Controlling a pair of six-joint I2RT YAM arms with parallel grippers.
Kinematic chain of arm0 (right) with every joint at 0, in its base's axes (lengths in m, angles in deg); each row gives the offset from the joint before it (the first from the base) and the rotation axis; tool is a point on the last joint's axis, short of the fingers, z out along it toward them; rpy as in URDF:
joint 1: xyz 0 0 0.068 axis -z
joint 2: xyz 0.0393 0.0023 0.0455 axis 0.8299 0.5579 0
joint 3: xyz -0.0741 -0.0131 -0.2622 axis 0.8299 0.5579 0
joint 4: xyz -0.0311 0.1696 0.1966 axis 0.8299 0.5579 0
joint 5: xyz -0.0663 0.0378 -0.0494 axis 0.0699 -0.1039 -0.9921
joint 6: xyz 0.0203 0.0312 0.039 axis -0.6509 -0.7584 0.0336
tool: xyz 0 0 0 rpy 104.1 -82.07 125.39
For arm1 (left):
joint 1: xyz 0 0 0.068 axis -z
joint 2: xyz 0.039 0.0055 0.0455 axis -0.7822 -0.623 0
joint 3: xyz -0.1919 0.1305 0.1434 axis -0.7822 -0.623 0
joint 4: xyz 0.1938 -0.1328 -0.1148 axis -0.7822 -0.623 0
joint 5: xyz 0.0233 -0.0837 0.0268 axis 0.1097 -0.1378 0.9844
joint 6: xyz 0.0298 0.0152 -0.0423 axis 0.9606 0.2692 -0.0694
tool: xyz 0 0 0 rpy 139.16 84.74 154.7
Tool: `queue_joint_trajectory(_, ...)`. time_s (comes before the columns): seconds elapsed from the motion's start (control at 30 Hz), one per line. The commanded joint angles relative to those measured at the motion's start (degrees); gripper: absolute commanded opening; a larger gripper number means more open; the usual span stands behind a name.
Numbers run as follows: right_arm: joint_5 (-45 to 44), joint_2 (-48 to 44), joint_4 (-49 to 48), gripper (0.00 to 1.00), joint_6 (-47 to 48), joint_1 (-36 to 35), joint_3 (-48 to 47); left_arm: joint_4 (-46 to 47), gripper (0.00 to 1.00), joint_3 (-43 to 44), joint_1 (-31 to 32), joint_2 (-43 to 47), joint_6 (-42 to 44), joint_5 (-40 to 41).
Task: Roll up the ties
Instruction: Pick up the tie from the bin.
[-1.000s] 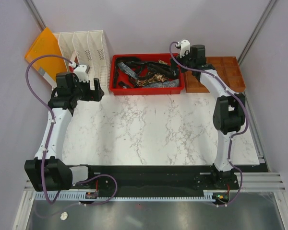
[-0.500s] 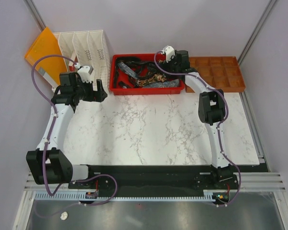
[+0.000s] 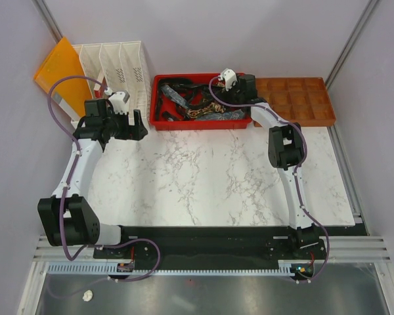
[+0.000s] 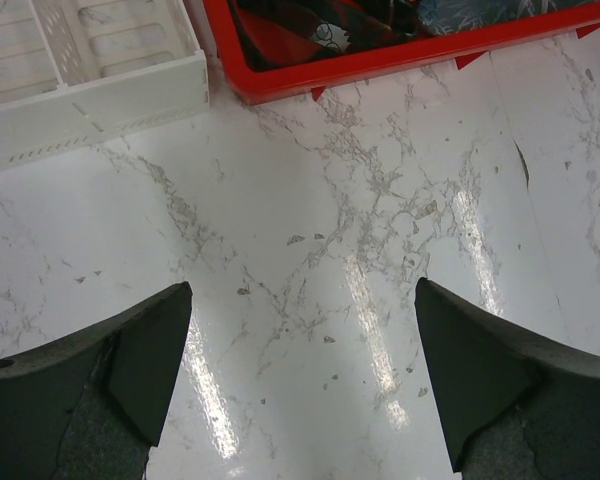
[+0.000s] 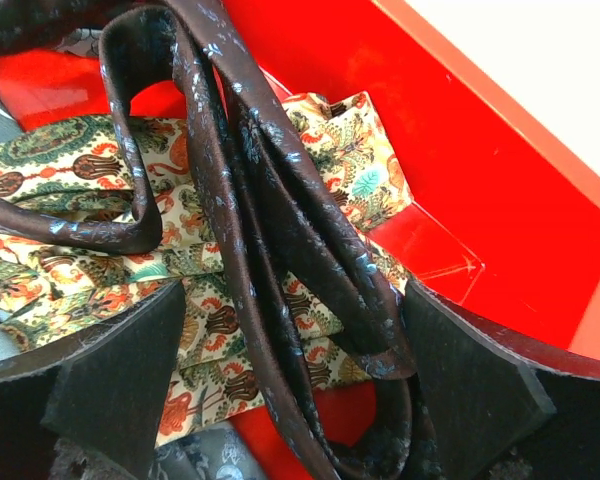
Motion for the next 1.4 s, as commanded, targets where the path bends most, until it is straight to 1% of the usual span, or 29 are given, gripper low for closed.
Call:
queue_joint_trajectory(0.0, 2.71, 1.69, -2.18, 0.93, 1.9, -0.31, -3.53, 0.52, 1.0, 1.89, 0.21, -0.47, 0.25, 0.97)
queue_joint_trajectory(0.03, 2.71, 1.79, -2.27, 0.89, 2.16, -0.31, -3.71, 0.43, 1.0, 1.8, 0.13, -0.56, 0.16, 1.06)
queue_joint_trajectory(0.07, 2.71, 1.96, -2.27, 0.8, 2.25, -0.39, -4.15, 0.6, 1.0, 1.71, 0.21, -0.56, 0.08, 1.23)
queue_joint_trajectory(0.13, 2.71, 2.4, -2.18, 0.72, 2.34, -0.31, -4.67, 0.43, 1.0, 1.71, 0.13, -0.47, -0.1, 1.41)
queue_joint_trajectory(0.17, 2.79, 2.58, -2.18, 0.63, 2.42, -0.39, -4.94, 0.52, 1.0, 1.62, 0.21, -0.47, -0.19, 1.49)
queue_joint_trajectory(0.23, 3.06, 2.4, -2.18, 0.52, 3.48, -0.31, -5.03, 0.43, 1.0, 1.71, 0.21, -0.38, -0.28, 1.67)
queue_joint_trajectory(0.27, 2.97, 2.31, -2.18, 0.41, 3.83, -0.48, -5.12, 0.52, 1.0, 1.62, 0.22, -0.21, -0.19, 1.76)
queue_joint_trajectory(0.33, 2.53, 2.14, -2.18, 0.26, 4.18, -0.57, -5.38, 0.43, 1.0, 1.71, 0.13, -0.03, -0.28, 2.28)
queue_joint_trajectory(0.37, 1.92, 2.05, -2.18, 0.12, 4.18, -0.48, -5.64, 0.43, 1.0, 1.8, 0.13, -0.03, -0.28, 2.37)
queue_joint_trajectory(0.43, 1.74, 1.61, -2.18, 0.02, 4.27, -0.48, -5.82, 0.43, 1.0, 1.71, 0.22, 0.41, -0.01, 2.64)
queue_joint_trajectory(0.47, 1.91, 1.35, -2.09, 0.0, 4.44, -0.57, -5.65, 0.52, 1.0, 1.71, 0.13, 0.58, 0.07, 2.72)
queue_joint_trajectory(0.53, 2.0, 0.12, -2.18, 0.0, 4.45, -0.57, -5.56, 0.52, 1.0, 1.71, 0.13, 1.11, 0.07, 2.99)
queue_joint_trajectory(0.7, 2.09, -5.49, -6.21, 0.0, -0.38, -1.01, -6.17, 0.52, 1.0, 2.06, 0.22, 1.99, 0.08, 4.3)
queue_joint_trajectory(0.83, 3.05, -10.86, -7.19, 0.0, -4.86, -1.71, -7.32, 0.43, 1.0, 3.29, 0.13, 1.99, 0.33, 4.84)
queue_joint_trajectory(1.0, 5.16, -21.21, -7.02, 0.0, -5.66, -2.68, -0.91, 0.34, 1.0, 4.87, 0.04, 2.43, 1.66, 3.87)
queue_joint_trajectory(1.13, 7.18, -27.99, -2.54, 0.0, -4.52, -3.56, 3.31, 0.25, 1.0, 6.89, -0.05, 2.17, 1.66, 4.05)
queue_joint_trajectory(1.27, 7.98, -36.24, 1.68, 0.0, -2.41, -6.18, 7.88, 0.08, 1.0, 7.42, -0.14, 2.78, 1.92, 0.37)
queue_joint_trajectory(1.37, 6.93, -39.86, 2.04, 0.0, -0.48, -9.17, 10.35, 0.08, 1.0, 7.16, -0.05, 3.13, 1.13, -1.66)
